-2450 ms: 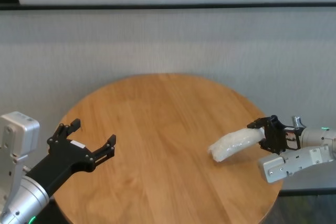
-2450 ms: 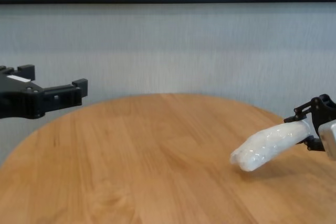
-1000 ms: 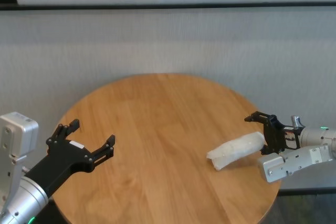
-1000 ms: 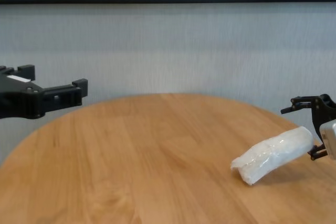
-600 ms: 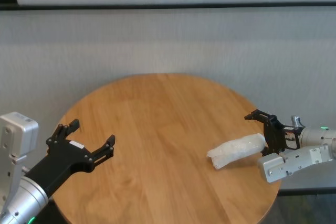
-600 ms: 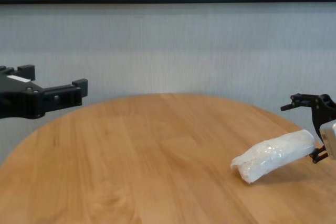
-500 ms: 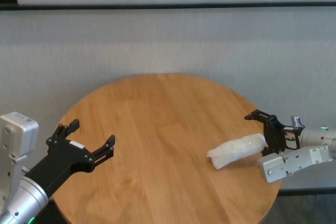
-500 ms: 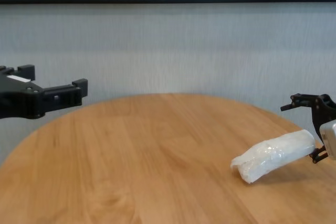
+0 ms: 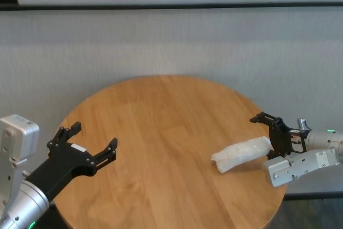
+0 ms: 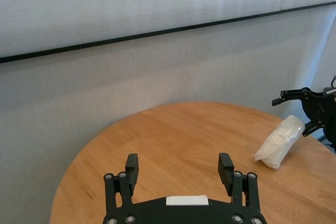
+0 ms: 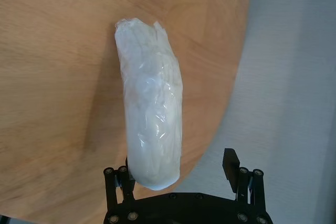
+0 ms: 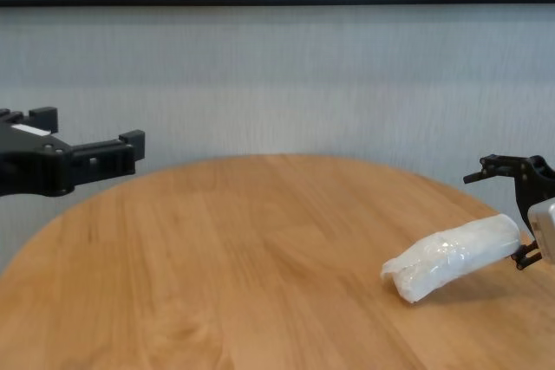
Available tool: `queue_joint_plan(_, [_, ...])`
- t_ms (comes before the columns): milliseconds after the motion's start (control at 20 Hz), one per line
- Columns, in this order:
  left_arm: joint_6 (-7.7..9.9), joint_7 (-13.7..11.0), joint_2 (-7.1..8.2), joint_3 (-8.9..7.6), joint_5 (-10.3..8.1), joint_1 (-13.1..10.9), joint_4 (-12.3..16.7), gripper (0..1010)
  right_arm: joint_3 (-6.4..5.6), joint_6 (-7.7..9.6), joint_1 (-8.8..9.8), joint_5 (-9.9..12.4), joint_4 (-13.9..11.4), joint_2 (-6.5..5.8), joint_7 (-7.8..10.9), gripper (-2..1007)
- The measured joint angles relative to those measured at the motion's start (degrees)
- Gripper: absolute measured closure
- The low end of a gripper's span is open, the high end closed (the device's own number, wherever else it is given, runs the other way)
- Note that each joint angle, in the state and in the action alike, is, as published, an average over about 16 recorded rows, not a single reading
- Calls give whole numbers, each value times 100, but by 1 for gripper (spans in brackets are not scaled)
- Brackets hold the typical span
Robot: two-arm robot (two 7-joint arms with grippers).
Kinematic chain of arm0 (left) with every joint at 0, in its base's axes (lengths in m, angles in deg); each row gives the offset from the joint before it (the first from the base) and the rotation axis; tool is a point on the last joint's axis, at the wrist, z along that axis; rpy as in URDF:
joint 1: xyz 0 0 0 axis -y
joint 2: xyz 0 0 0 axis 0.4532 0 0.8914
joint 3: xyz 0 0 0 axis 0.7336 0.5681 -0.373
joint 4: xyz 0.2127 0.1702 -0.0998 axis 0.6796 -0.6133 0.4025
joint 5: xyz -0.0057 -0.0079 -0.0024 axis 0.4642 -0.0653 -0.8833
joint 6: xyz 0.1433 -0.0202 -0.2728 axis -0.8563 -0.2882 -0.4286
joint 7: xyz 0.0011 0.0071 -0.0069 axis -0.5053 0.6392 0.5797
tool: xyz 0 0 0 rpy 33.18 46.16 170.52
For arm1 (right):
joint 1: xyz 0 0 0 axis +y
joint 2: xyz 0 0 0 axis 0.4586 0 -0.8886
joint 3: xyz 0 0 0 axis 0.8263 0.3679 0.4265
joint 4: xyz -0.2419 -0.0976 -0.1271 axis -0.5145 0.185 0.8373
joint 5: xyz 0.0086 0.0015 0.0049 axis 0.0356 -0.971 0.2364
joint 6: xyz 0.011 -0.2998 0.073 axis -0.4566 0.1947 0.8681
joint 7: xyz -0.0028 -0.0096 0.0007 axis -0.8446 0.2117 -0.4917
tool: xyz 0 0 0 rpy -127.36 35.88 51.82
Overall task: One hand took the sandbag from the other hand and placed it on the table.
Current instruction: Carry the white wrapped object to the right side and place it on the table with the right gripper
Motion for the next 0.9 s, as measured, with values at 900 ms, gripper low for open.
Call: queue_joint_plan(900, [0,0,0,0,0,0,0,9,-162,-147,125,716,-45,-29,154,0])
